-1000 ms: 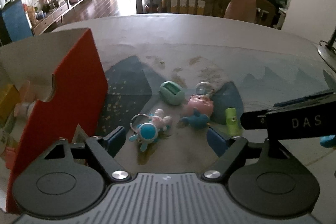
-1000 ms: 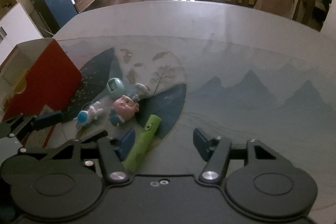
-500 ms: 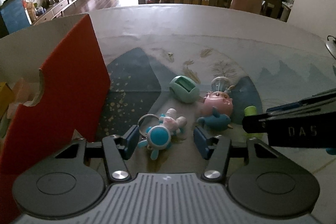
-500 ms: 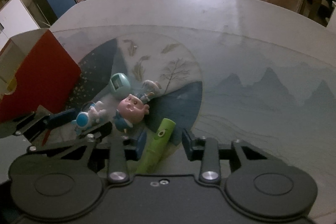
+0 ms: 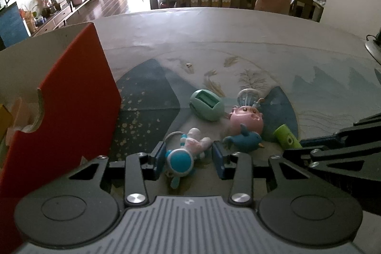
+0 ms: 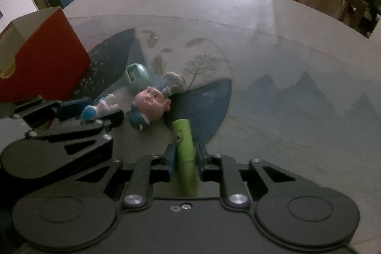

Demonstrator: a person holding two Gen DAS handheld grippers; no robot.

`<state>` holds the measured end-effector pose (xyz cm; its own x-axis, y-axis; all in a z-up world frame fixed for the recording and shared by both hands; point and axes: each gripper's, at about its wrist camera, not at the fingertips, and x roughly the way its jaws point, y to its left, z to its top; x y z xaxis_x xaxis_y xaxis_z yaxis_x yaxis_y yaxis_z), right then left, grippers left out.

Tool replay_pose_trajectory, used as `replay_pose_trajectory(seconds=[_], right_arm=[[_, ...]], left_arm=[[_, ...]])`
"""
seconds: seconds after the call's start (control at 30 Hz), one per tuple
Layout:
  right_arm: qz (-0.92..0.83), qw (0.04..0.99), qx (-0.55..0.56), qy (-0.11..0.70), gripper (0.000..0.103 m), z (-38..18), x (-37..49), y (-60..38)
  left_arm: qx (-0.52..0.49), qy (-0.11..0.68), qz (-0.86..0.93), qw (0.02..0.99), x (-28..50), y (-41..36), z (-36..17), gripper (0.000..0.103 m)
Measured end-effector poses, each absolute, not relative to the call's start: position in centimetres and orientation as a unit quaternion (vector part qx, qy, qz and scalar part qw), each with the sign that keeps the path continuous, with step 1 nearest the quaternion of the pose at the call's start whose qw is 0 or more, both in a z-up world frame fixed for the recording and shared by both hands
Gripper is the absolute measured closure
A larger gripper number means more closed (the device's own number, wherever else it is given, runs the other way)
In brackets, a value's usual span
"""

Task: Organize rigid objects
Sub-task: 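Grasp the blue-white toy figure with the left tool while the right tool grasps the green glue stick, then carry the toy figure and glue stick into the white box while both tools open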

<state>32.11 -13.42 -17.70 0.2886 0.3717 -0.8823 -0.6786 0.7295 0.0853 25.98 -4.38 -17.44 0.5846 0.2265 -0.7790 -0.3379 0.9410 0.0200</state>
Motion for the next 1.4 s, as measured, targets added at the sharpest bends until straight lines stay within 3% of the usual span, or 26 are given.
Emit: replay_pose_trajectory(seconds=[0.07,0.1,0.77,1.4], right_arm=[[0.332,0.789,-0.149,0.495,0.088,-17.6,32.0,-13.7],[0.331,0.79,-0.147,0.495,0.088,-17.5,31.9,-13.9],[0.351,0.804,-0.069,0.474,0.088,-11.9,27.6,-19.5],[0.363,0.813,-0.058,0.452,0.088,-5.8,23.3,-18.1]], left_arm=[[-0.068,0.428,0.157,0.888,25.9,-4.3,-17.4,0.063],[-0.069,0.428,0.156,0.887,25.8,-4.3,-17.3,0.068],[-0.092,0.426,0.103,0.894,21.9,-5.7,-12.3,0.068],[-0.103,0.376,0.099,0.915,16.5,-2.6,-5.6,0.068]])
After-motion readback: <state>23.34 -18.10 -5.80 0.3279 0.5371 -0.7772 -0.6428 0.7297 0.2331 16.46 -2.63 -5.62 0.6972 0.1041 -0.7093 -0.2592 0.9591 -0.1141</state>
